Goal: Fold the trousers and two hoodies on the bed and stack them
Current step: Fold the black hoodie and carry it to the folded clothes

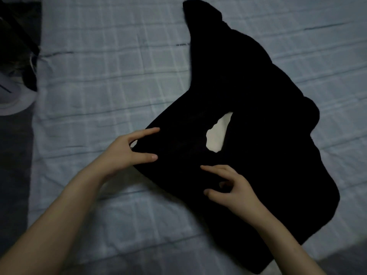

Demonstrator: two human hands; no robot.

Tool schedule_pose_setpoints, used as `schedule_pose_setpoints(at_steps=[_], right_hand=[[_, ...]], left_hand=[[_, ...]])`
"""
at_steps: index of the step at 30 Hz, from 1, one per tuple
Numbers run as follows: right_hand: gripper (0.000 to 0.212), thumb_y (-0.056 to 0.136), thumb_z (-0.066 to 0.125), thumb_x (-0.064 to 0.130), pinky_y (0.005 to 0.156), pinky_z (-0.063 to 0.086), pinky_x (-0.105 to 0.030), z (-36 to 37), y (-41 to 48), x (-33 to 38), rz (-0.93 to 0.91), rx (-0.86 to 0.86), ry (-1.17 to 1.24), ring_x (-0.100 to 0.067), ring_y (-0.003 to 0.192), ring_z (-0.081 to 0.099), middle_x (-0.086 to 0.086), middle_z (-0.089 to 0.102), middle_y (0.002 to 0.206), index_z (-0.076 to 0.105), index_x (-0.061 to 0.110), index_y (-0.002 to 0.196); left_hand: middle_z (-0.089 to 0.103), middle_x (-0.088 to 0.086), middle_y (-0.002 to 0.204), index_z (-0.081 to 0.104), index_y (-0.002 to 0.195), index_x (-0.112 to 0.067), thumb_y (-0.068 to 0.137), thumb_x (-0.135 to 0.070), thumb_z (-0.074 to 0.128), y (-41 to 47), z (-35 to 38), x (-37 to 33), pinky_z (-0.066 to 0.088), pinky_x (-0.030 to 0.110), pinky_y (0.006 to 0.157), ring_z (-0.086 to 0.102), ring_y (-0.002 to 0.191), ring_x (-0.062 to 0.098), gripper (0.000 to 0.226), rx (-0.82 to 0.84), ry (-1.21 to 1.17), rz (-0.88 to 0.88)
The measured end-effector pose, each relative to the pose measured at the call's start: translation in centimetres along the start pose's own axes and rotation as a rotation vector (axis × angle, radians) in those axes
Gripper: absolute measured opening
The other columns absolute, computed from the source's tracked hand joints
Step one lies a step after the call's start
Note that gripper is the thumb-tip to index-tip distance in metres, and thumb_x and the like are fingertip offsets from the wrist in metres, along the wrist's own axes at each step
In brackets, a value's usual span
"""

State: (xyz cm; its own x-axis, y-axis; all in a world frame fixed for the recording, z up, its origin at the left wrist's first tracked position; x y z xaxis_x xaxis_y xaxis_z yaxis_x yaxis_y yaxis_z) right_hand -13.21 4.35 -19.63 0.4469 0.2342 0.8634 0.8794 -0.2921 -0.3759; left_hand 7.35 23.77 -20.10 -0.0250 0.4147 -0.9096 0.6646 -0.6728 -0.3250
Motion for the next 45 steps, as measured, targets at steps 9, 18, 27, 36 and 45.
schedule_pose_setpoints(at_steps=[9,18,27,36,45], right_hand=[[0.063,0.086,0.075,0.03,0.106,0.035,-0.012,10.6,-1.8,-1.8,0.024,0.233,-0.224,-0.001,0.127,0.044,0.019,0.035,0.139,0.05,0.034,0.143],[0.052,0.089,0.062,0.028,0.11,0.039,-0.041,-0.5,0.0,3.4,-0.276,-0.52,-0.566,-0.026,0.132,0.044,-0.002,0.048,0.146,0.055,0.02,0.141],[0.063,0.098,0.028,0.058,0.119,0.008,-0.062,-6.4,5.2,-7.6,0.192,-0.399,-0.864,-0.037,0.152,-0.001,-0.007,0.005,0.167,-0.012,0.062,0.146],[0.056,0.09,0.053,0.04,0.104,0.042,-0.053,-11.1,3.0,0.3,-0.307,-0.701,-0.608,-0.033,0.128,0.043,-0.013,0.044,0.14,0.047,0.028,0.145],[0.038,0.091,0.064,0.015,0.106,0.037,-0.045,-13.1,12.0,-1.4,-0.254,-0.164,-0.677,-0.027,0.121,0.049,0.005,0.058,0.129,0.065,0.027,0.128]], left_hand=[[0.065,-0.003,0.117,0.064,0.121,-0.034,0.066,-0.008,0.088,-6.5,-4.1,6.8,0.038,0.003,0.088,0.06,0.104,-0.002,0.066,-0.187,0.282,-0.226],[0.035,0.011,0.15,0.045,0.14,-0.046,0.08,-0.047,0.073,0.8,-1.8,1.8,0.021,0.04,0.115,0.025,0.139,0.032,0.067,-0.206,0.51,-0.119],[-0.001,-0.005,0.165,-0.003,0.15,-0.047,0.082,-0.072,0.0,6.5,8.0,3.2,-0.003,0.045,0.121,-0.008,0.151,0.022,0.072,-0.126,1.012,0.114],[0.027,-0.001,0.157,0.039,0.144,-0.045,0.089,-0.06,0.046,8.2,8.2,-4.5,0.021,0.042,0.117,0.022,0.145,0.021,0.058,-0.322,0.519,0.267],[0.044,-0.004,0.15,0.064,0.127,-0.032,0.096,-0.036,0.058,13.2,14.5,-6.3,0.001,0.038,0.12,0.021,0.148,0.017,0.032,-0.174,0.567,0.243]])
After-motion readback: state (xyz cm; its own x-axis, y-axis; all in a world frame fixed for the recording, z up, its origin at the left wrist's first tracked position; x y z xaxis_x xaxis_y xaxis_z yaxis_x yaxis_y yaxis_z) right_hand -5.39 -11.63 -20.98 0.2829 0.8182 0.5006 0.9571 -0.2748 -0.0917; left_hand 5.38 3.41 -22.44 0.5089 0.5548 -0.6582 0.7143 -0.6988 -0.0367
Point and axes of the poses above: each hand's wrist, its own y-axis towards the middle knuckle, its own z-axis out of the palm, x = y × z, the point moved 6 cm from there along y, towards the middle knuckle
